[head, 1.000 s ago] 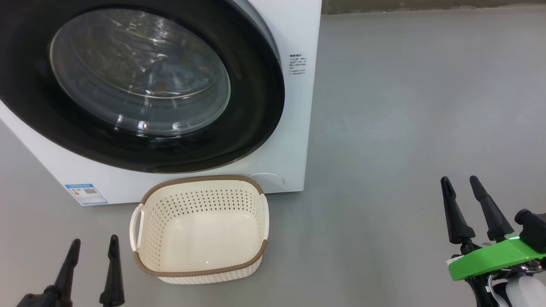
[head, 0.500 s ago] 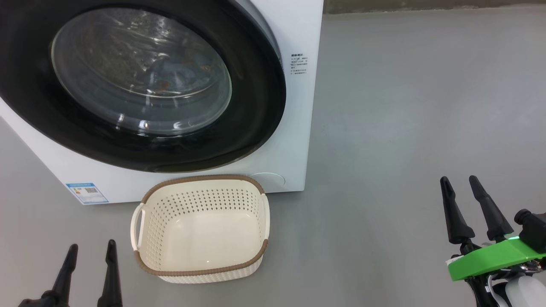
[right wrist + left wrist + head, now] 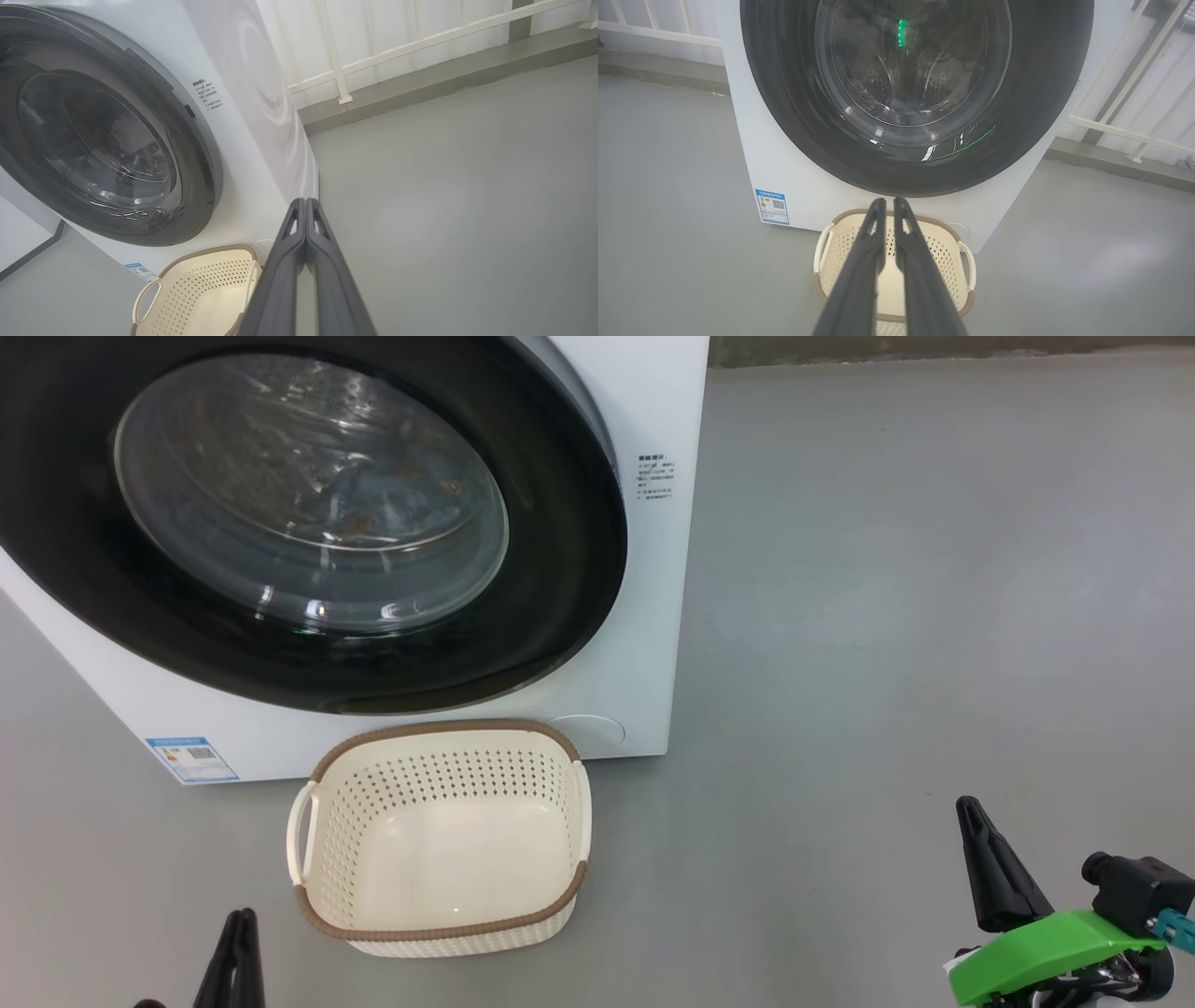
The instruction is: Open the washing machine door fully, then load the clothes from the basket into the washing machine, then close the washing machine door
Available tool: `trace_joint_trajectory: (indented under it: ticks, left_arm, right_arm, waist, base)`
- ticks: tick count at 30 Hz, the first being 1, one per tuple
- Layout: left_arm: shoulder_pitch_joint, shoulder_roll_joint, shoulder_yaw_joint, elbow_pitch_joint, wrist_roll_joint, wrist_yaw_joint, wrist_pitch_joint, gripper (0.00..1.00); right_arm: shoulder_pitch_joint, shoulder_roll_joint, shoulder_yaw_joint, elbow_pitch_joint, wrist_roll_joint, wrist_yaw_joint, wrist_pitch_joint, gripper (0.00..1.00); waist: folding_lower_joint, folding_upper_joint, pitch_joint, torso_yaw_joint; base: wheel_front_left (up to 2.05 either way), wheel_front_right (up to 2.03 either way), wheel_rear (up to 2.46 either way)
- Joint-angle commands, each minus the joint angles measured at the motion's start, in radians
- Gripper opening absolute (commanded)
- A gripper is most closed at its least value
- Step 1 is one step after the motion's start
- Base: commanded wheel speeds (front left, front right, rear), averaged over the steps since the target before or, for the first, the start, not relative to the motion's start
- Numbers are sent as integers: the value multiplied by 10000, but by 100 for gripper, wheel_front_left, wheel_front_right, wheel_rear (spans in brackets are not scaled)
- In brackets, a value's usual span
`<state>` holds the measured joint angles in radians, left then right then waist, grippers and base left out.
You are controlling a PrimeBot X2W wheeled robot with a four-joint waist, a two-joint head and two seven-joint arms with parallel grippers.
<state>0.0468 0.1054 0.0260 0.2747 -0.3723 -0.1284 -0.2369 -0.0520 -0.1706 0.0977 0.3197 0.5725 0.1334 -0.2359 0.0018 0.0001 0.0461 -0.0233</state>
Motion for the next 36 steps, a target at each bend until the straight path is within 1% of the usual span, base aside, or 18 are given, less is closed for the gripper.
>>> trace_joint_trajectory:
  ticks: [1, 5, 36]
  left_arm:
    - [-178, 118, 86, -210, -315, -1, 61, 0]
    - [-231, 95, 111, -202, -725, -2, 176, 0]
    - [-588, -76, 315, -222, -3800, -8, 1055, 0]
  right_arm:
    - [-252, -123, -95, -262, 321, -2, 89, 0]
    - [-269, -84, -155, -268, 670, -2, 198, 0]
    - [-351, 224, -632, -391, 3266, -9, 1035, 0]
  waist:
    - [3, -1, -17, 5]
    - [-17, -1, -12, 12]
    - [-18, -1, -120, 71]
  base:
    - [0, 0, 0]
    - [0, 0, 0]
    - [0, 0, 0]
